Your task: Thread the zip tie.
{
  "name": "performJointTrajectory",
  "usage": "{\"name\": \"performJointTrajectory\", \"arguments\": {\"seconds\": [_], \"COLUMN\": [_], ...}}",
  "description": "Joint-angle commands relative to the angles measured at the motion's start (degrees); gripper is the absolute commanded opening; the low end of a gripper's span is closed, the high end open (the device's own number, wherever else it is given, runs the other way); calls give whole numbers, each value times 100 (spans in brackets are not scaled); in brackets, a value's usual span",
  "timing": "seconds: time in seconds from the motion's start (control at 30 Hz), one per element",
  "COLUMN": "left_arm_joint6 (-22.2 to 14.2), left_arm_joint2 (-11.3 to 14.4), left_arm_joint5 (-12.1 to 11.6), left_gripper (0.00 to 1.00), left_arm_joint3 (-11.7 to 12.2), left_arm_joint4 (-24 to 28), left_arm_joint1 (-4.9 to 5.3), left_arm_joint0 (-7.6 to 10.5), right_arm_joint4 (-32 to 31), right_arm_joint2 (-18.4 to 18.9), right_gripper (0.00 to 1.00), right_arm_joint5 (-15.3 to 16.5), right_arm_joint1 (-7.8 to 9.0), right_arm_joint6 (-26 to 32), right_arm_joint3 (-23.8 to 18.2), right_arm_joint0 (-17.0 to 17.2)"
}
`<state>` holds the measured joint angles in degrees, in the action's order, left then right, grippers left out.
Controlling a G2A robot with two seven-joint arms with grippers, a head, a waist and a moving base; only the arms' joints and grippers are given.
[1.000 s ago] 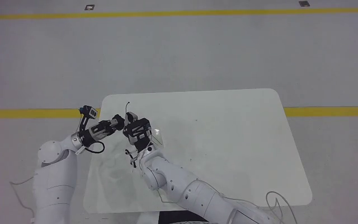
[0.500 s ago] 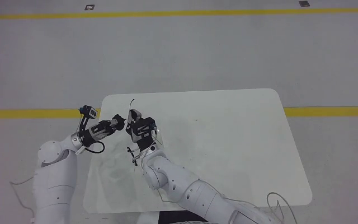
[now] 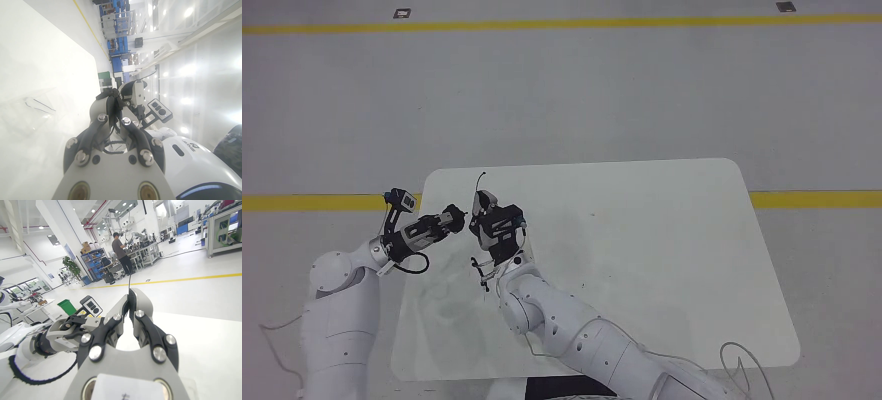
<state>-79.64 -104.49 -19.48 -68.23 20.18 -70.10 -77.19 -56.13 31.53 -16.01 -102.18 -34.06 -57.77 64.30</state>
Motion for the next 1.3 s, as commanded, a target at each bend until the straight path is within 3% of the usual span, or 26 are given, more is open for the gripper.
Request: {"name": "performJointTrajectory", "arguments": {"seconds": [0.0,0.47,0.6,0.73,0.83,1.07,1.27], "left_arm_joint6": [0,44,345,376,422,199,0], "left_arm_joint2": [0,2,-62,-235,-415,-683,-862], "left_arm_joint5": [0,1,0,0,0,0,0], "left_gripper": [0,0,0,0,0,0,0], "left_arm_joint3": [0,-9,-272,-582,-855,-1102,-1128], "left_arm_joint4": [0,11,30,-85,-331,-537,-643], "left_arm_joint1": [0,-1,13,-10,-59,-251,-434], "left_arm_joint0": [0,-2,-124,-246,-329,-338,-292], "right_arm_joint4": [0,0,0,0,0,0,0], "right_arm_joint2": [0,0,0,0,0,0,0], "right_gripper": [0,0,0,0,0,0,0], "right_arm_joint5": [0,0,0,0,0,0,0], "right_arm_joint1": [0,0,0,0,0,0,0], "right_arm_joint6": [0,0,0,0,0,0,0], "right_arm_joint3": [0,0,0,0,0,0,0], "right_arm_joint0": [0,0,0,0,0,0,0]}}
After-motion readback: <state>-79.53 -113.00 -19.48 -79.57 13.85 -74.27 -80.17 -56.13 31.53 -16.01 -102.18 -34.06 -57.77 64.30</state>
